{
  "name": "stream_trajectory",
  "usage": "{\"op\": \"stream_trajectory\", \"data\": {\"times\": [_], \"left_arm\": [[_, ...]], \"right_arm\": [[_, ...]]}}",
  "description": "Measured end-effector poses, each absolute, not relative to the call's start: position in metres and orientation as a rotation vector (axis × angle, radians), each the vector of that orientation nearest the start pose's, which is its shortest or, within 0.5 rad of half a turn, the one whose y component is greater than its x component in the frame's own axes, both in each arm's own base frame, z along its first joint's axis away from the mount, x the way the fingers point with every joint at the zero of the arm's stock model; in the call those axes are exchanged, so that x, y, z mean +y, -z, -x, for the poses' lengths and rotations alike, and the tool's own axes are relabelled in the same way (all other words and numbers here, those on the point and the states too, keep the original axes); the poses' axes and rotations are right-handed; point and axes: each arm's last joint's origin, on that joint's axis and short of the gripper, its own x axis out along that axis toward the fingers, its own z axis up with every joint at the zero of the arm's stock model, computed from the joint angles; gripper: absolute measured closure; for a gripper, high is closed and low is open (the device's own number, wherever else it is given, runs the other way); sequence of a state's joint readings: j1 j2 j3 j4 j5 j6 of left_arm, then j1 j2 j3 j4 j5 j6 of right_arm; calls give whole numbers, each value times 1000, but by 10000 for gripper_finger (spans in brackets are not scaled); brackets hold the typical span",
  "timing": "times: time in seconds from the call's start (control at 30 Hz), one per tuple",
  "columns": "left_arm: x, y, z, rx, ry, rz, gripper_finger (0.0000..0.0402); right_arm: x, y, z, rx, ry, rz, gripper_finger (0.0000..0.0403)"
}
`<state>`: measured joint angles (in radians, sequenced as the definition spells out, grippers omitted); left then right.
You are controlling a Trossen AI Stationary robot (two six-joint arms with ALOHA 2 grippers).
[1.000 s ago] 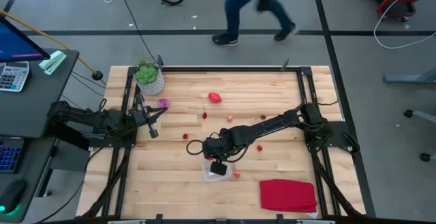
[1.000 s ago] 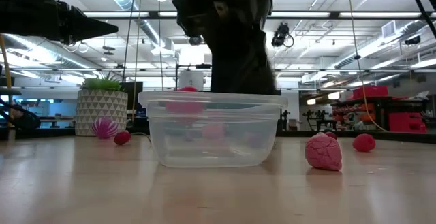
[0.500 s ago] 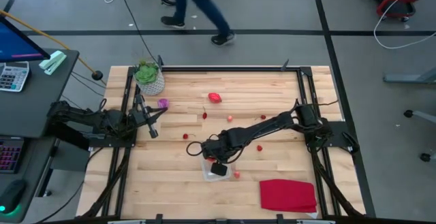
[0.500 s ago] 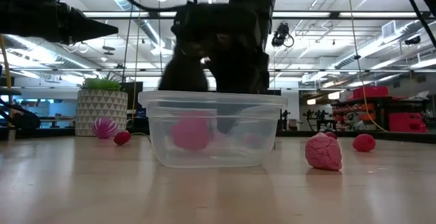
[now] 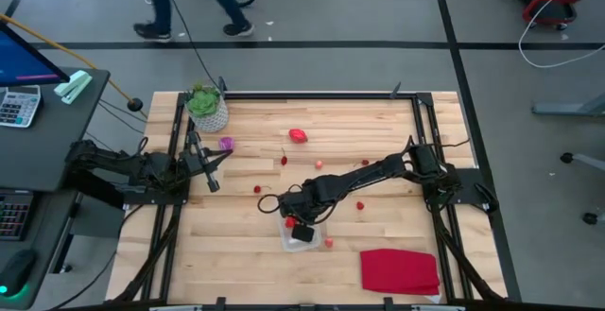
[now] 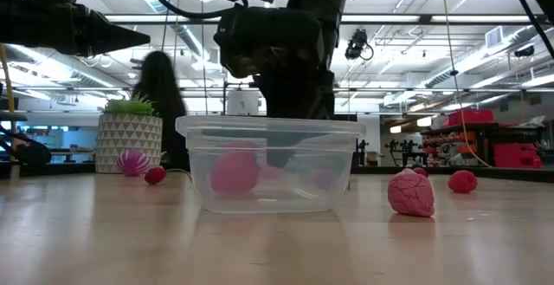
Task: Pick and placing Produce into tupperware
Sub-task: Put the red strawberry into the transparent bin, then put the bottom left red cherry into the transparent bin
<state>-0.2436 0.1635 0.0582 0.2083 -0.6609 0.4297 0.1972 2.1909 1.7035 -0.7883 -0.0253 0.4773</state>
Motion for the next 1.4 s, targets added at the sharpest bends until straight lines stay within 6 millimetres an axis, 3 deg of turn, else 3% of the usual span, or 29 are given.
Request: {"op": "stream_trajectory", "data": {"times": [0.27,0.47,0.63,0.9,1.0,1.1,1.2,1.4], "left_arm": [[-7,-190,-101,-2,-430,-378,379],[-7,-189,-101,-32,-424,-200,371],[-7,-175,-102,77,-401,-137,361],[-12,-165,-111,152,-295,-25,357],[-13,-174,-115,175,-319,-44,362],[-13,-200,-123,168,-370,-79,366],[-14,-228,-131,206,-427,-185,365],[-16,-273,-146,254,-458,-390,354]], "right_arm": [[72,-177,-445,1256,105,-279,312],[56,-205,-450,1269,81,-217,315],[45,-233,-454,1246,91,-182,315],[31,-271,-459,1121,275,126,320],[25,-283,-459,1086,378,251,320],[16,-299,-448,1112,494,370,320],[5,-330,-424,1105,654,439,320],[-8,-398,-356,984,843,255,320]]}}
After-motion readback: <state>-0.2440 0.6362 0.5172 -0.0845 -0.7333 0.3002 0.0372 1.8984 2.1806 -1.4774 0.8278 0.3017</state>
